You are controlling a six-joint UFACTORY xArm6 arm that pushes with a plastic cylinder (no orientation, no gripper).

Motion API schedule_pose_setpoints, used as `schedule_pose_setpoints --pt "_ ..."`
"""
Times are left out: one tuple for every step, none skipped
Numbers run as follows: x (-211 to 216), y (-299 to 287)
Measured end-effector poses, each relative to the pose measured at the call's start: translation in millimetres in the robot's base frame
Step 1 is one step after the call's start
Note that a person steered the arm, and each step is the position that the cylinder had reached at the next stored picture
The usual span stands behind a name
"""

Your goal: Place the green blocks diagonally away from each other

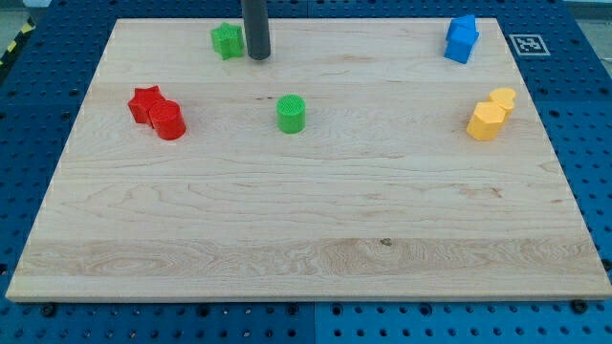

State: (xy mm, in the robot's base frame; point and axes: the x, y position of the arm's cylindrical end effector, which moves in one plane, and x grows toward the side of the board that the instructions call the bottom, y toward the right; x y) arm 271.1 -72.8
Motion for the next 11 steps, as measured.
schedule_pose_setpoints --pt "-4.0 -21.9" --pt "-16.9 -54.3" --pt "-30.4 -80.6" --pt "-41.0 -94.2" --pt "-48.4 -104.5" --pt "-52.6 -116.9" --pt "-53.4 -116.4" --pt "-53.4 -78.1" --pt "-46.7 -16.7" --pt "-1.1 38.9" --pt "56.3 84.6"
